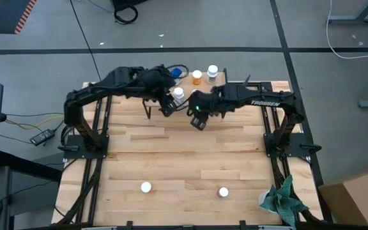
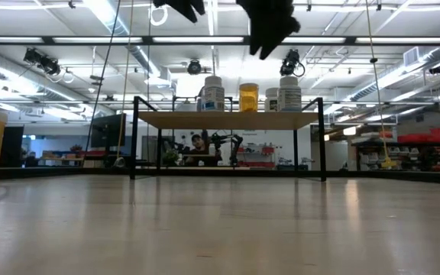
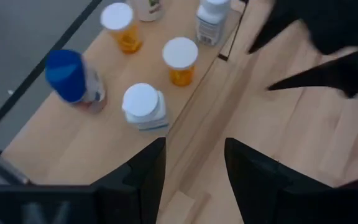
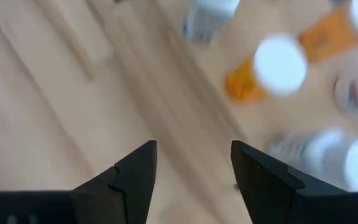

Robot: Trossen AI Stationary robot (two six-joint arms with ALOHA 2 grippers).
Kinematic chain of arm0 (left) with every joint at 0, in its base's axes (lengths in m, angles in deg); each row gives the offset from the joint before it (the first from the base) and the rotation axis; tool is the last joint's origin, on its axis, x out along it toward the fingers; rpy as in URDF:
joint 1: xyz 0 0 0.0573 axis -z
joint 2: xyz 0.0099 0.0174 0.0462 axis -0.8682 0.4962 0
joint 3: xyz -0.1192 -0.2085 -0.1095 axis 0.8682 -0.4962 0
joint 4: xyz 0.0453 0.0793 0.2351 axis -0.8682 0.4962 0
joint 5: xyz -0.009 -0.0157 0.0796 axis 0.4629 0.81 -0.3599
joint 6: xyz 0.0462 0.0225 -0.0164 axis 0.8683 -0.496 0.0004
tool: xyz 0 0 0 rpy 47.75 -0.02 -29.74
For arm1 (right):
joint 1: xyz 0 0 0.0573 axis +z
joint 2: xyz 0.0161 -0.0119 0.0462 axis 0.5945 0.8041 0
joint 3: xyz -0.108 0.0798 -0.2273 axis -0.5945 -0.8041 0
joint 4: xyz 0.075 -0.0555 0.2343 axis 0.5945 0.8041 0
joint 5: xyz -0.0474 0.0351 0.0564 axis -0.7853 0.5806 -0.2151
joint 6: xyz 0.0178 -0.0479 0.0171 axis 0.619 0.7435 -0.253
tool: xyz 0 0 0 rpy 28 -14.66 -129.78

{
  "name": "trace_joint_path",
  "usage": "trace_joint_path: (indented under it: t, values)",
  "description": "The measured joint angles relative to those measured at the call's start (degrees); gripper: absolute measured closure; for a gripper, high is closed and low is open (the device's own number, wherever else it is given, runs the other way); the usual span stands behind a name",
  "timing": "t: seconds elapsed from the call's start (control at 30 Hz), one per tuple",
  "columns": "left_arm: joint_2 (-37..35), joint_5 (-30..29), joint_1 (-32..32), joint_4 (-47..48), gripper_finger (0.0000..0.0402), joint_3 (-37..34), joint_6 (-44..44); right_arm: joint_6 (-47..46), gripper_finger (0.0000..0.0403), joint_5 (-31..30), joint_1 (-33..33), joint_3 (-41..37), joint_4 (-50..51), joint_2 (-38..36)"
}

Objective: Pick and place medicine bottles onto shelf by color
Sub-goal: Put the white blue medicine bottle on the shelf

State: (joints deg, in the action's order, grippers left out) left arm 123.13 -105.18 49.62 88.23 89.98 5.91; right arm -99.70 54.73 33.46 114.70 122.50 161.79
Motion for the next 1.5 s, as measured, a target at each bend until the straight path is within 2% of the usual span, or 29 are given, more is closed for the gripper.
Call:
trace_joint_path:
  t: [0.2,0.3,0.43,0.6,0.73,0.9,1.5]
  values:
    - [4.92,-0.03,-0.51,-3.98,0.0230,0.00,6.55,-12.44,0.0189,-0.45,8.28,-0.04,10.82,0.04]
    - [7.28,0.18,-1.71,-6.56,0.0230,-0.02,9.55,-17.99,0.0189,-2.85,13.38,-0.04,14.27,0.04]
    - [10.24,4.00,-4.29,-8.70,0.0230,0.00,11.78,-25.00,0.0189,-6.34,18.62,-0.04,15.38,0.04]
    - [13.55,4.27,-7.10,-8.57,0.0230,-0.02,14.75,-33.88,0.0189,-7.34,23.53,-0.07,15.43,-0.22]
    - [15.04,4.23,-8.12,-8.60,0.0230,-0.02,17.48,-37.45,0.0189,-7.68,26.90,-0.07,15.41,-0.22]
    - [15.34,4.26,-8.47,-9.15,0.0230,-0.02,18.57,-39.61,0.0189,-7.78,27.62,-0.07,15.41,-0.37]
    - [15.26,4.07,-8.55,-5.33,0.0230,0.13,18.94,-36.89,0.0189,-9.85,26.26,-0.07,15.41,-0.52]
